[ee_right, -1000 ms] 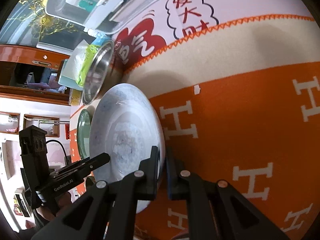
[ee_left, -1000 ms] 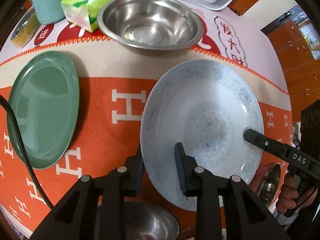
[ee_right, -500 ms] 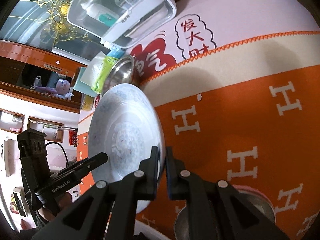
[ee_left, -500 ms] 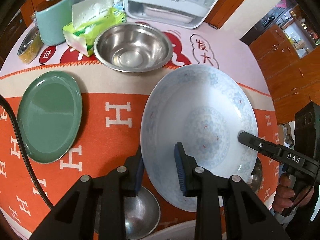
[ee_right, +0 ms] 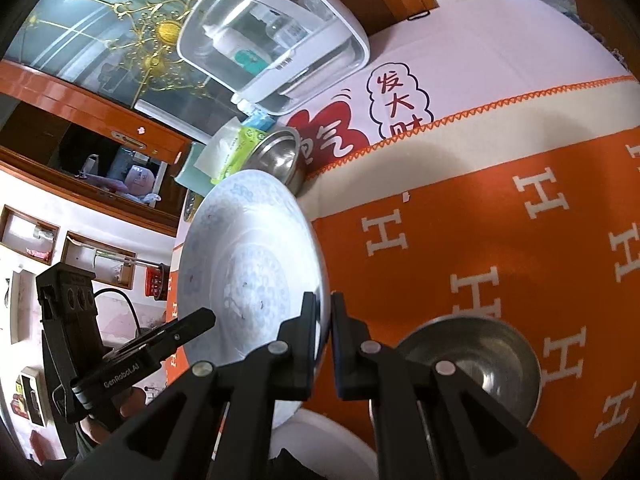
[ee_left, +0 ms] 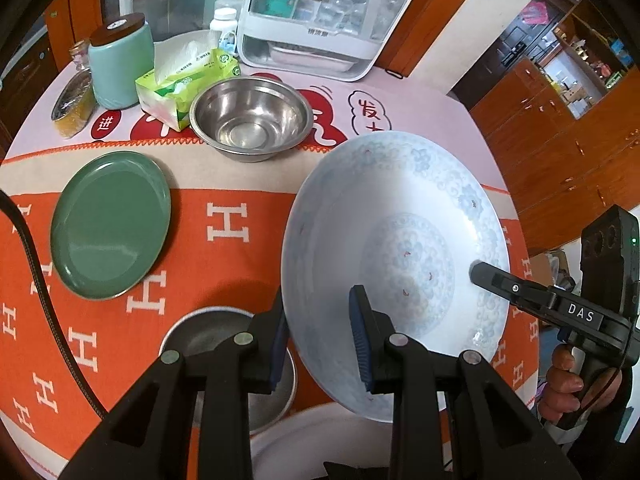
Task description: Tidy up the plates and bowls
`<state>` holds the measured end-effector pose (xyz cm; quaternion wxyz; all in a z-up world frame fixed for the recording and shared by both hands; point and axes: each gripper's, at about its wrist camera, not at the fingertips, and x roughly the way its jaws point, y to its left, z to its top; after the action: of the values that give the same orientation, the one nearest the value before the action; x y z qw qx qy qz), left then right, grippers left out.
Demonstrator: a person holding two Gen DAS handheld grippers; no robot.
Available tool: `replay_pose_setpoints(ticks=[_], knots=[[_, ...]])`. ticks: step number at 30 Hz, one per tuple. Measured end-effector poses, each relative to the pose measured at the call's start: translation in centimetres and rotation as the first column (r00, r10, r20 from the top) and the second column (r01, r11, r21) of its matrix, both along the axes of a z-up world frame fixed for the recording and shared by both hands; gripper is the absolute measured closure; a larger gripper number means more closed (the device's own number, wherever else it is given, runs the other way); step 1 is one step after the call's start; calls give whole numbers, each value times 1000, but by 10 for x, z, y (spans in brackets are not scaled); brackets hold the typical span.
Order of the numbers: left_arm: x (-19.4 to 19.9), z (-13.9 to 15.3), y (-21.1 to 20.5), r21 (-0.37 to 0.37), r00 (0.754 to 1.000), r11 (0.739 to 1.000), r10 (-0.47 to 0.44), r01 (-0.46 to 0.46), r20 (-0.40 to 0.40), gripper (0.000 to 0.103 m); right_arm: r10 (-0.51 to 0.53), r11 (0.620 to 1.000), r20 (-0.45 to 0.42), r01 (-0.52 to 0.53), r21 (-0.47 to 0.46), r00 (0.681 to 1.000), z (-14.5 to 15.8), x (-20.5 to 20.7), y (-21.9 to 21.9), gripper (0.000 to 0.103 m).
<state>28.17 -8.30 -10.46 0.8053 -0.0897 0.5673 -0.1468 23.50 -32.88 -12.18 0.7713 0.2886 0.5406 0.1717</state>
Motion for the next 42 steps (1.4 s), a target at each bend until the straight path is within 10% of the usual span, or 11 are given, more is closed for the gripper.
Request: replay_pose_setpoints(ticks=[24,42], knots=[[-102,38,29,-50,994,997,-46,52,103,77,-9,997,95,15,-70,995,43,-104,21,95],[-163,10,37,-11,989,989,-148,148,21,77,-50,991,10,51,-125,999,21,-179,39,94]])
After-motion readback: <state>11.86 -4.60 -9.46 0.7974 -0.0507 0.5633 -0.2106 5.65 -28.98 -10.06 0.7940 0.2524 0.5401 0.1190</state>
